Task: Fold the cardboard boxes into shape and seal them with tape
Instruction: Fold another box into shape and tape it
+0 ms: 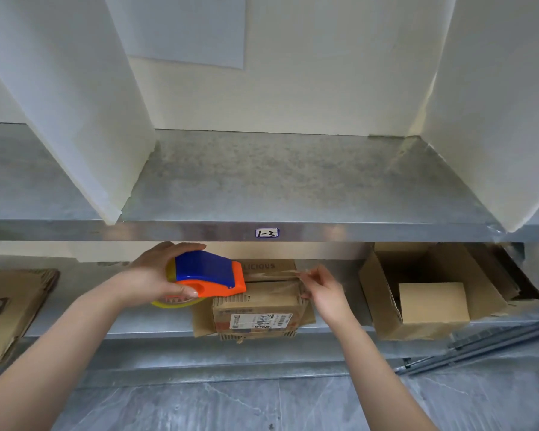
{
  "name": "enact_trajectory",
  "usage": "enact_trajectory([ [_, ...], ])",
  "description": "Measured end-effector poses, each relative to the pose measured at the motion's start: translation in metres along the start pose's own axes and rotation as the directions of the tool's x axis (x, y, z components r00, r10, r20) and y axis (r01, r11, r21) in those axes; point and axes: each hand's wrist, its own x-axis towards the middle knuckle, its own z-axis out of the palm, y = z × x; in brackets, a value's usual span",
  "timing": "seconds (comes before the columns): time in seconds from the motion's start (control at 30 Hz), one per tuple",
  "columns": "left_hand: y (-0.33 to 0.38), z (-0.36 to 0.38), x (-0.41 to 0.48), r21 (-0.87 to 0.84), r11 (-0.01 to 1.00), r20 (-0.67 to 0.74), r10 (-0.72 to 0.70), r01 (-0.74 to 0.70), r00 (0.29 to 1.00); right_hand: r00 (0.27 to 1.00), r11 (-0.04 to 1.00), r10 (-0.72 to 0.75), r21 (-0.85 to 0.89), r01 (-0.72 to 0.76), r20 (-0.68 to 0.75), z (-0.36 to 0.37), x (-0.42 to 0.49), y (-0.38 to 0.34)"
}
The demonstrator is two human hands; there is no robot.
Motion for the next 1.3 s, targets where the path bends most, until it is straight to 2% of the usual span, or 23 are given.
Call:
enact_trajectory([
  [0.2,0.01,0.004,0.017,-0.044,0.999,0.007,0.002,-0.002,1.0,0.998,0.936,0.067,0.346,-0.058,-0.014,-0.002,0.008,0.0],
  [0.37,0.007,0.008,0.022,-0.057,0.998,0.037,0.006,-0.004,0.999,0.996,0.891,0.093,0.446,-0.078,-0.011,-0.007,0.007,0.009],
  [0.47,0.003,0.01,0.022,-0.06,0.998,0.046,-0.013,0.016,0.999,0.993,0.921,0.111,0.38,-0.085,-0.047,-0.009,0.006,0.014],
  [0.6,0.0,0.011,0.024,-0.046,0.999,0.064,-0.019,0.022,0.998,0.982,0.984,0.153,0.108,-0.141,-0.11,-0.009,0.013,0.034],
  [0.73,0.0,0.011,0.023,-0.045,0.999,0.067,-0.013,0.016,0.998,0.978,0.982,0.179,0.086,-0.17,-0.108,-0.007,0.02,0.035],
  [0.87,0.004,0.013,0.026,-0.047,0.999,0.054,-0.008,0.011,0.999,0.978,0.981,0.192,-0.007,-0.193,-0.087,0.003,0.018,0.039],
  [0.97,0.006,0.015,0.027,-0.058,0.998,0.053,-0.002,0.005,0.999,0.977,0.981,0.195,-0.002,-0.196,-0.081,0.014,0.019,0.039],
  [1.17,0.005,0.017,0.026,-0.063,0.998,0.022,0.006,-0.004,1.0,0.982,0.994,0.107,-0.018,-0.111,-0.155,0.015,0.015,0.035],
  [1.3,0.004,0.018,0.024,-0.072,0.997,0.009,0.006,-0.005,1.0,0.982,0.967,-0.154,-0.221,0.128,-0.108,0.013,0.005,0.041],
])
